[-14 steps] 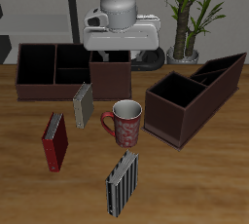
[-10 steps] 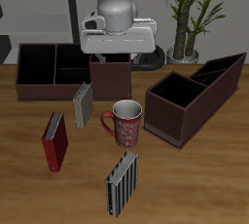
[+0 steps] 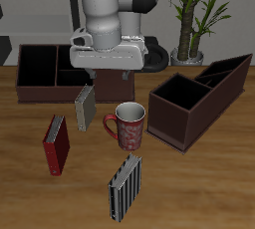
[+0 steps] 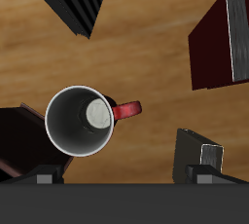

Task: Place the red mug into the back desk caddy's right compartment

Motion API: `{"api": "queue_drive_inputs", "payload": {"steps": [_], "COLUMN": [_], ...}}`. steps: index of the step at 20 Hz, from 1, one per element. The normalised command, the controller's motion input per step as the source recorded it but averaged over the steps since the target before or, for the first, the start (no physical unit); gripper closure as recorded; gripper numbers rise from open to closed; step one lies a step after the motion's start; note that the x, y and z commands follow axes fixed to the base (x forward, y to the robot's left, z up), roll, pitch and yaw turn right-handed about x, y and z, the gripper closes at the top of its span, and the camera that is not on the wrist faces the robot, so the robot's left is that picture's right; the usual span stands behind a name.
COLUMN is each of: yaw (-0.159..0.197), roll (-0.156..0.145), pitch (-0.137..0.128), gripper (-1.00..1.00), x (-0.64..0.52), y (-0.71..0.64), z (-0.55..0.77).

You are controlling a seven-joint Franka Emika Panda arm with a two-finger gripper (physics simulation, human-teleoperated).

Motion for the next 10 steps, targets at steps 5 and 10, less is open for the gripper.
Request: {"api": "queue_drive_inputs", "payload": {"steps": [5, 10], "yaw": [-0.045, -0.033], "roll": [0.006, -0.002], "pitch": [0.001, 0.003], "gripper": [-1.0, -1.0], "x": [-0.01, 0.01], "y": [-0.04, -0.02], "z": [-0.36, -0.33]}}
